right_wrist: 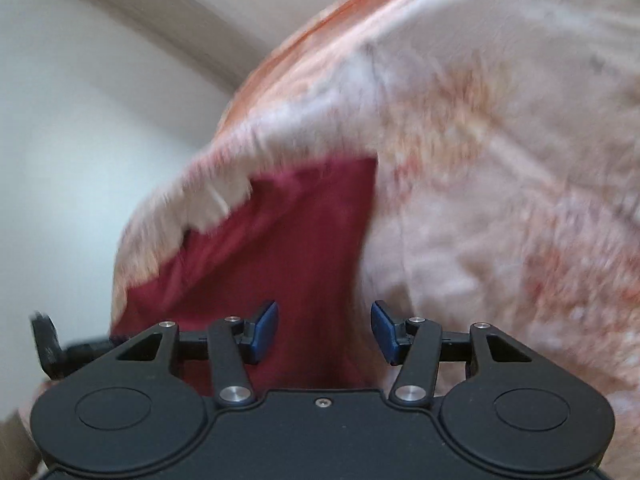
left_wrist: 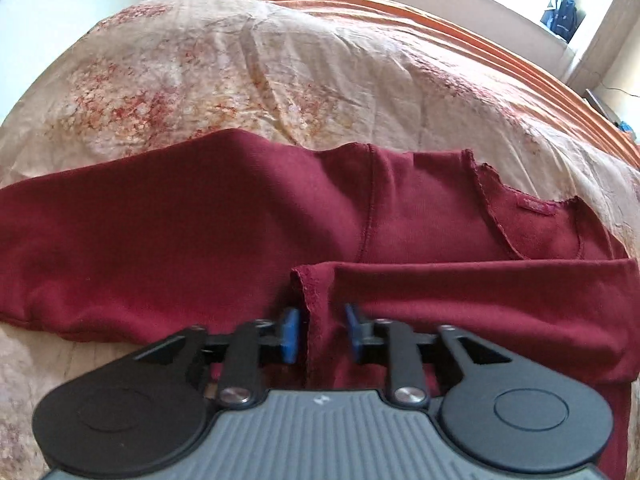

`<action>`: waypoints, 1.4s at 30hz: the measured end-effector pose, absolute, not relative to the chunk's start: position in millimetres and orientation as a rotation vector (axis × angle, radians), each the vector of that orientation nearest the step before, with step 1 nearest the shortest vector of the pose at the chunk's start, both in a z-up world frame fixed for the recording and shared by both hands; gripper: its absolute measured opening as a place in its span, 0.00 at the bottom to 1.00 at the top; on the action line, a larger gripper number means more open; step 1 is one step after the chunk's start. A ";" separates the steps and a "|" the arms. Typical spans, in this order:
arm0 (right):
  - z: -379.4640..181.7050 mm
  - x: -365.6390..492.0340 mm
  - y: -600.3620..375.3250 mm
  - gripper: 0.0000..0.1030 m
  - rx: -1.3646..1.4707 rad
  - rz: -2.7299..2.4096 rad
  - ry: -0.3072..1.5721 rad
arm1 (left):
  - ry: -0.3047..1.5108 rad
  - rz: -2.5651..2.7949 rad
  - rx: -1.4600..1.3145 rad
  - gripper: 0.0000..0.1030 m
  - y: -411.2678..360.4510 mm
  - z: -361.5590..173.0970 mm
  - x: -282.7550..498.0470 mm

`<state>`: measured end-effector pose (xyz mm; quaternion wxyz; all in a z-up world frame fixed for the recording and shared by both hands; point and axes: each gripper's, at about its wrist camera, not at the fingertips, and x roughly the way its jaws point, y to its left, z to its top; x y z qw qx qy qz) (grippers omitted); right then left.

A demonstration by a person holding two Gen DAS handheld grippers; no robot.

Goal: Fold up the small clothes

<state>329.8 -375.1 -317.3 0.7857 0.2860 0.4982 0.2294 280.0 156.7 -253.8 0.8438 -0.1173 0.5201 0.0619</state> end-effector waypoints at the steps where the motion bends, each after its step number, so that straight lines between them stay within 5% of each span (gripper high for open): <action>1: -324.1 328.4 -373.1 0.44 0.616 0.490 1.108 | 1.102 0.127 -0.252 0.35 156.4 -253.9 278.4; 3: -332.8 325.8 -374.7 0.11 0.690 0.502 1.179 | 1.110 0.125 -0.270 0.36 157.3 -255.1 276.3; 9: -342.7 315.1 -401.4 0.10 1.090 0.390 1.245 | 1.111 0.123 -0.279 0.42 156.4 -257.4 275.1; 13: -346.3 318.5 -391.3 0.34 0.918 0.368 1.298 | 1.121 0.137 -0.266 0.45 152.9 -257.5 277.3; 15: -323.3 320.2 -397.5 0.66 0.881 0.390 1.182 | 1.116 0.158 -0.235 0.46 152.0 -247.9 274.2; 17: -300.7 324.1 -407.0 0.70 0.869 0.410 1.011 | 1.051 0.159 -0.188 0.47 147.8 -229.5 265.0; 19: -295.1 339.7 -412.5 0.70 0.872 0.418 0.934 | 0.960 0.107 -0.139 0.60 133.3 -210.0 256.1; 21: -300.9 362.9 -411.4 0.61 0.856 0.457 0.923 | 0.895 -0.006 -0.136 0.79 111.1 -197.6 255.2; 22: -305.6 375.3 -408.0 0.57 0.830 0.476 0.924 | 0.885 -0.066 -0.138 0.81 98.8 -196.6 258.8; 24: -319.3 394.2 -402.6 0.44 0.776 0.502 0.953 | 0.905 -0.176 -0.125 0.80 71.9 -205.3 273.3; 31: -354.8 407.7 -409.4 0.42 0.865 0.572 0.961 | 0.984 -0.319 -0.057 0.76 11.0 -252.1 314.6; 34: -355.7 418.3 -408.6 0.07 0.873 0.598 0.949 | 1.021 -0.302 -0.050 0.76 6.8 -266.6 317.4; 42: -341.4 424.5 -391.0 0.10 0.579 0.556 0.989 | 1.043 -0.257 -0.061 0.77 9.9 -282.3 317.2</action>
